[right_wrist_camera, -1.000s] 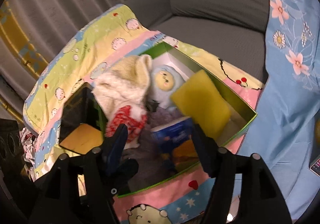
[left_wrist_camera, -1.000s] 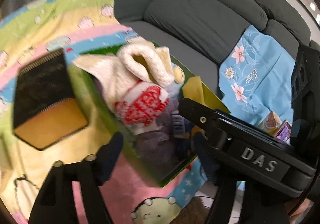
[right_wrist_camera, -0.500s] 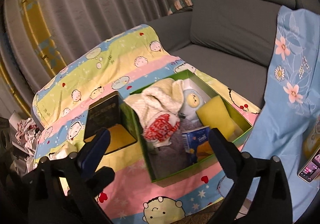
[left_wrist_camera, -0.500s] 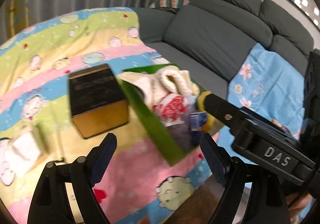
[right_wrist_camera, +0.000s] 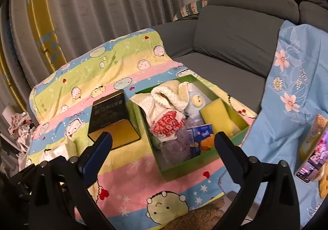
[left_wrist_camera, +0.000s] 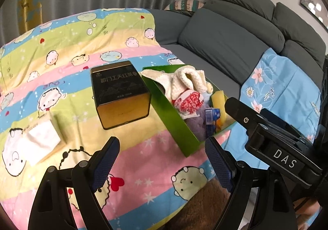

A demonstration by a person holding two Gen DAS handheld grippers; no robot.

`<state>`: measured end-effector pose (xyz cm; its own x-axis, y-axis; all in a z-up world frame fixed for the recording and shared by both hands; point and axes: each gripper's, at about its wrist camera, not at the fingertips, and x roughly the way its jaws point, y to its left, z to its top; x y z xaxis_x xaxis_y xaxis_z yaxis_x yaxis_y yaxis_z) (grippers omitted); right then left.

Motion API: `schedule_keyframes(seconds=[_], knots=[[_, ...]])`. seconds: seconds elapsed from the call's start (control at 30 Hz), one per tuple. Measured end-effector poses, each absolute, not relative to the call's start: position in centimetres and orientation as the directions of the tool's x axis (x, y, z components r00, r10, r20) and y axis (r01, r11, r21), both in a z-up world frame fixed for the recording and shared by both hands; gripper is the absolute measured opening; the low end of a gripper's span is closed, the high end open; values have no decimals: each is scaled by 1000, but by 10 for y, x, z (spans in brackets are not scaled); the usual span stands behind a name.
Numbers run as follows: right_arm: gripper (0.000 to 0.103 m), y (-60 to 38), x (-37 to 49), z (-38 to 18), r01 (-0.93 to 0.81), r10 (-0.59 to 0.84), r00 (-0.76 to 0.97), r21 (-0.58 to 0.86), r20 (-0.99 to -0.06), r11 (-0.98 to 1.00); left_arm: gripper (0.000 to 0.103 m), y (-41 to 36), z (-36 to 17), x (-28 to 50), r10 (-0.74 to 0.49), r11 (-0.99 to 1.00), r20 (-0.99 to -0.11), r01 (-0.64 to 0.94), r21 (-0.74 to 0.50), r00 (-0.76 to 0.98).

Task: Organize soft objects

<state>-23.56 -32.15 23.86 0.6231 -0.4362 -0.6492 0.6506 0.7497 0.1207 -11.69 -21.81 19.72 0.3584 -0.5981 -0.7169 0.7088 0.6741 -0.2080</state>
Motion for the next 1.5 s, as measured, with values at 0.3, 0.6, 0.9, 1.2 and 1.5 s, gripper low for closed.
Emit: schedule_keyframes(seconds=[0.3, 0.6, 0.9, 1.2, 1.5], knots=[[102, -314, -237, 242, 672, -461, 607, 109, -648, 732, 86, -212, 198, -122, -594, 676, -716, 710, -198, 366], [102, -311, -240, 243, 693, -484, 588, 94, -648, 715, 86, -210, 197, -123, -602, 667, -715, 715, -206, 355], [102, -311, -240, 243, 696, -484, 585, 96, -651, 712, 86, -210, 196, -124, -605, 664, -716, 718, -211, 349], [102, -310, -243, 243, 706, -495, 576, 91, -651, 703, 86, -206, 194, -126, -611, 658, -718, 719, -225, 334], [102, -313, -243, 244, 716, -506, 571, 90, -646, 693, 86, -206, 195, -128, -610, 654, -719, 724, -220, 333]])
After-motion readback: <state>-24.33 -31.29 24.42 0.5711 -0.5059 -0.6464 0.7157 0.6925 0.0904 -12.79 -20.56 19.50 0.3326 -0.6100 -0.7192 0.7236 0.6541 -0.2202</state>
